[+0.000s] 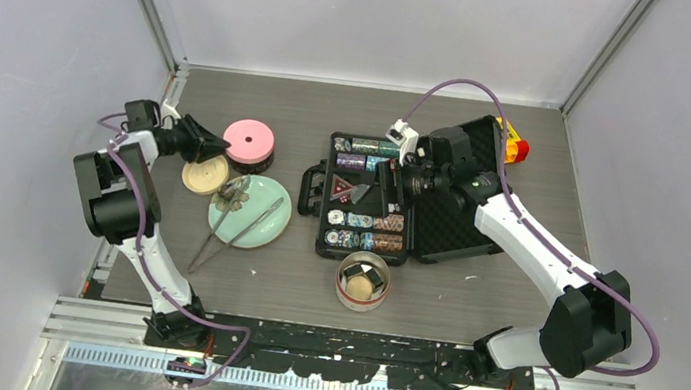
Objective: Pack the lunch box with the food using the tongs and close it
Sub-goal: Close the box lid on the packing box, then pick up the box lid from the center of the board.
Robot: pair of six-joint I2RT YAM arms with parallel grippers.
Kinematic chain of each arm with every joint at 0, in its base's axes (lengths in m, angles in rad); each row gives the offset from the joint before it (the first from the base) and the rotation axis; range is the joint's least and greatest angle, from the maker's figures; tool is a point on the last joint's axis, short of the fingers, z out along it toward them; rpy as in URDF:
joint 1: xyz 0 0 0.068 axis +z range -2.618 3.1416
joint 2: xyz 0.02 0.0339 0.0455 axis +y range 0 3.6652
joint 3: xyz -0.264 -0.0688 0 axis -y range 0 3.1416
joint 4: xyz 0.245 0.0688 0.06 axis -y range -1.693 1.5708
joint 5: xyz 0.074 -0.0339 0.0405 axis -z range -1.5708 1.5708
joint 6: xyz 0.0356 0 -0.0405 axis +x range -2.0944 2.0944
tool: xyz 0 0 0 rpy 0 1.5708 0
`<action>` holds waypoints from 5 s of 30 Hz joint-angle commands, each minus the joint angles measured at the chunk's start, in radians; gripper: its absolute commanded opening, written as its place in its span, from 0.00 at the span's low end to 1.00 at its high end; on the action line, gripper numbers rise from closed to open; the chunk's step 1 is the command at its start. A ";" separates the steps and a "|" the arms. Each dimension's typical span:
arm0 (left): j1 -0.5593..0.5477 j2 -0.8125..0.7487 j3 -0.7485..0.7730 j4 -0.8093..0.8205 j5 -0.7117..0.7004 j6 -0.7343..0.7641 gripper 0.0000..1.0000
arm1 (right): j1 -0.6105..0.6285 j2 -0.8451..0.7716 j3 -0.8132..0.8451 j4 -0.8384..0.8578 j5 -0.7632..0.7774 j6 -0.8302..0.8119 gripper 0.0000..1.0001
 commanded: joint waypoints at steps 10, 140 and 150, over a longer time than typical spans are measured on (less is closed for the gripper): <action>0.004 -0.007 0.063 -0.105 -0.089 0.065 0.36 | -0.003 -0.029 0.001 0.030 -0.022 -0.007 0.91; 0.058 0.024 0.297 -0.547 -0.598 0.801 0.00 | -0.002 -0.078 0.032 -0.118 0.028 -0.145 0.91; 0.045 -0.133 0.345 -0.743 -0.421 0.811 0.00 | -0.001 -0.083 0.144 -0.240 0.061 -0.269 0.91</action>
